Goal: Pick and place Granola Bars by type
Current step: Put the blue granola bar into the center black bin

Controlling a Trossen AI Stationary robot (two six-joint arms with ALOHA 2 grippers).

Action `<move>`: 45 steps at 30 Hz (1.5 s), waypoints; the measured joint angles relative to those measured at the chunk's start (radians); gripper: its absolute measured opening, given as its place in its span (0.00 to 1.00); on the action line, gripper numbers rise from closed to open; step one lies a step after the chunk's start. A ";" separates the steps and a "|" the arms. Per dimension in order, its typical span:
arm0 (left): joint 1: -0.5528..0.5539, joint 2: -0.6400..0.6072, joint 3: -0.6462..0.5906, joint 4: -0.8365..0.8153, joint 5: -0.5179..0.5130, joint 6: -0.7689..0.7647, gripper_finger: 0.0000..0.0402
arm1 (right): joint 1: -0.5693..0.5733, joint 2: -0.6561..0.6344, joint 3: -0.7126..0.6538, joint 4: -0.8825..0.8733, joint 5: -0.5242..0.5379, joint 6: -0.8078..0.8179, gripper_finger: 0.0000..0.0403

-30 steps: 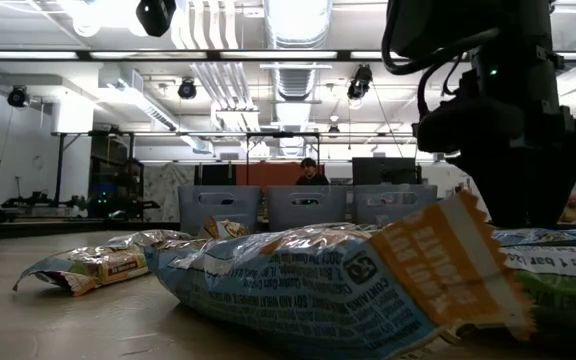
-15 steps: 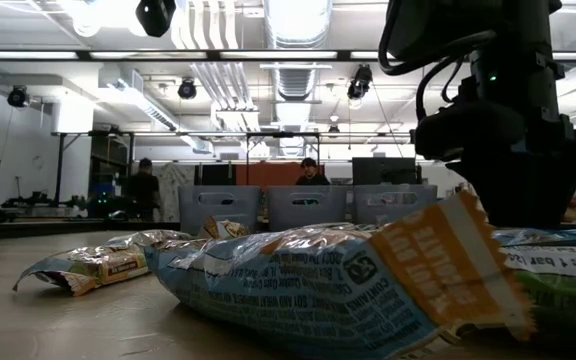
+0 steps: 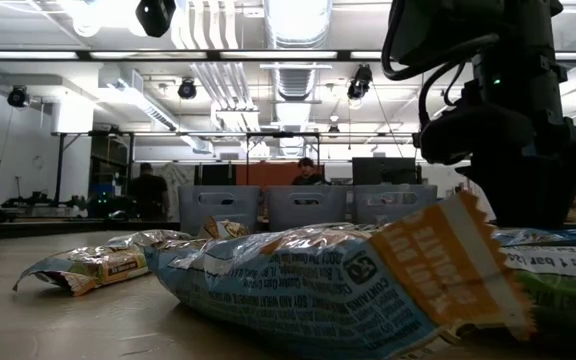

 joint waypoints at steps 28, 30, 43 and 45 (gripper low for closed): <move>0.000 0.000 0.000 0.000 0.001 -0.003 0.01 | 0.000 0.000 0.000 0.007 -0.006 -0.005 0.16; 0.000 0.000 0.000 0.000 0.001 -0.003 0.01 | 0.000 -0.001 0.001 0.007 -0.008 -0.010 0.16; 0.000 0.000 0.000 0.000 0.002 -0.003 0.01 | -0.005 -0.092 0.005 0.001 -0.011 0.001 0.15; 0.000 0.000 0.000 0.000 0.002 -0.003 0.01 | -0.010 -0.114 0.006 -0.002 -0.011 0.003 0.15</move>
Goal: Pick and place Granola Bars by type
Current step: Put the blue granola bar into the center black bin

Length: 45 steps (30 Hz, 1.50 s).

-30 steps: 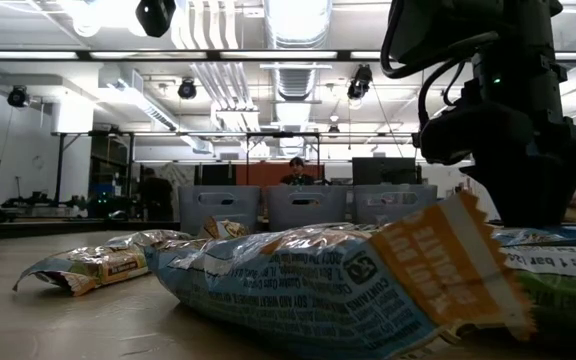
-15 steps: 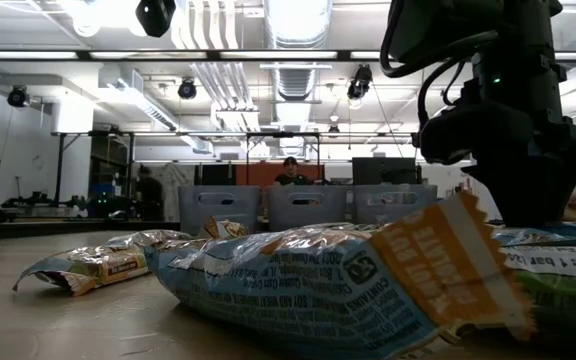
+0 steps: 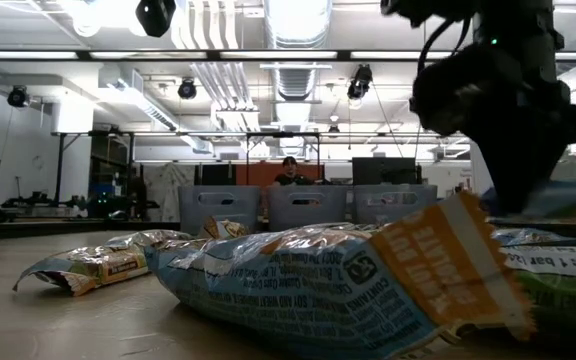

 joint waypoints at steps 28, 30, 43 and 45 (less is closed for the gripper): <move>0.000 0.000 0.000 0.008 -0.003 0.000 0.01 | -0.301 -0.314 0.002 -0.039 0.087 -0.256 0.15; 0.000 0.000 0.000 0.010 -0.003 0.000 0.01 | -0.339 -0.318 0.002 -0.038 0.087 -0.290 0.15; 0.002 0.000 0.000 0.009 -0.004 -0.003 0.01 | -0.530 -0.324 0.037 -0.009 0.075 -0.455 0.15; 0.002 0.000 0.000 0.009 -0.005 -0.004 0.01 | -0.554 -0.324 0.050 0.015 0.074 -0.468 0.15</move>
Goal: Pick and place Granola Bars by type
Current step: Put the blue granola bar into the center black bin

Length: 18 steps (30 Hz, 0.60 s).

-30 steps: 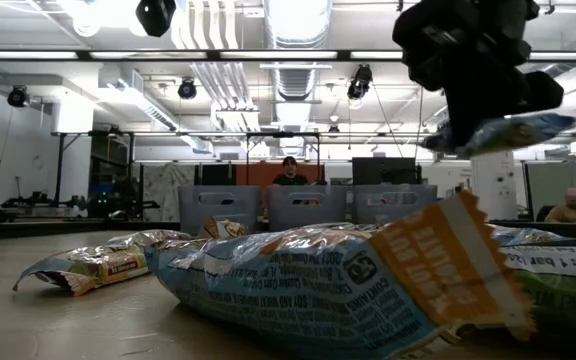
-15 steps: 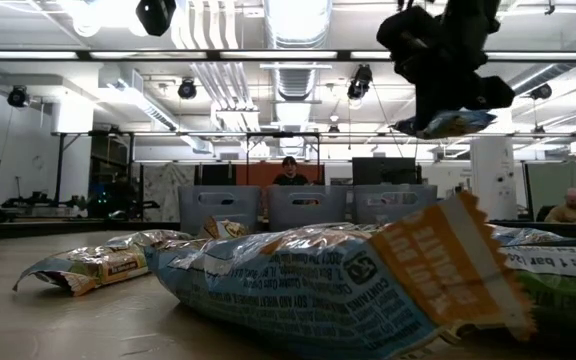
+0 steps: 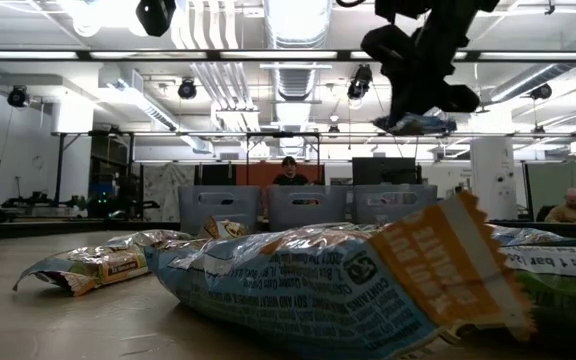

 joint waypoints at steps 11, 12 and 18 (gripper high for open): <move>0.001 0.000 0.000 -0.001 0.000 -0.001 0.01 | -0.133 0.001 0.024 0.173 -0.062 -0.038 0.15; 0.001 0.000 0.000 -0.001 0.000 -0.001 0.01 | -0.141 0.001 0.024 0.188 -0.063 -0.040 0.15; 0.001 0.000 0.000 -0.001 0.000 -0.001 0.01 | -0.191 0.001 0.024 0.258 -0.085 -0.044 0.15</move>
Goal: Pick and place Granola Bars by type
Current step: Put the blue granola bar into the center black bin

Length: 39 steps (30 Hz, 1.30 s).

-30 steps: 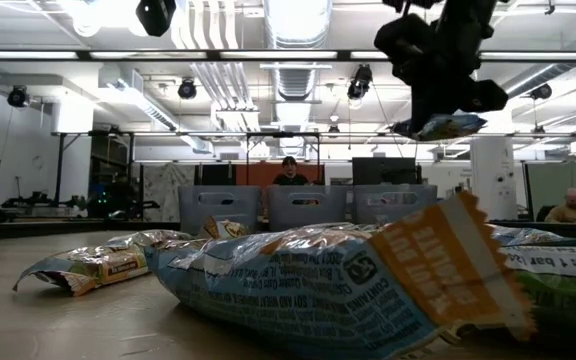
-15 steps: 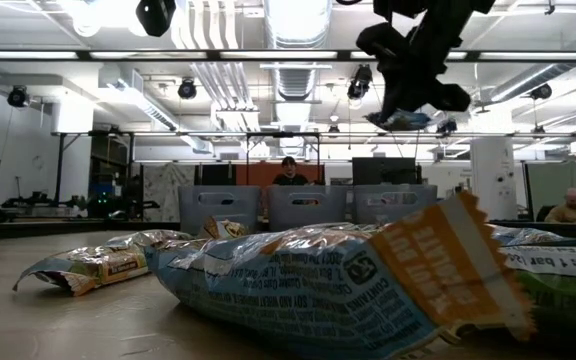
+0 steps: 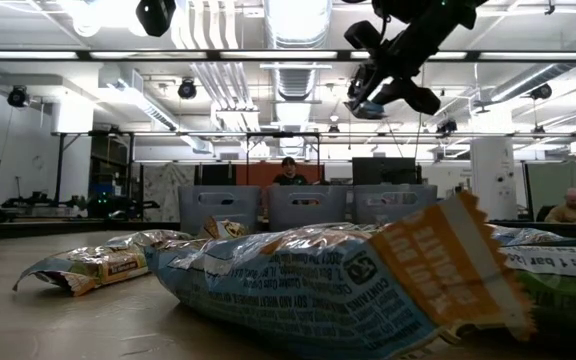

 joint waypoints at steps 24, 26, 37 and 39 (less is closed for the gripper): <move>0.000 0.000 0.000 -0.001 0.000 -0.015 0.01 | -0.085 0.028 0.040 0.168 -0.081 -0.003 0.15; 0.000 0.000 0.000 -0.001 0.000 -0.016 0.01 | -0.089 0.058 0.077 0.167 -0.095 -0.018 0.15; 0.000 0.000 0.000 -0.001 0.000 -0.042 0.01 | -0.151 0.253 0.356 0.039 -0.109 -0.095 0.15; 0.000 0.000 0.000 -0.002 0.000 -0.042 0.01 | -0.166 0.280 0.402 -0.004 -0.108 -0.108 0.15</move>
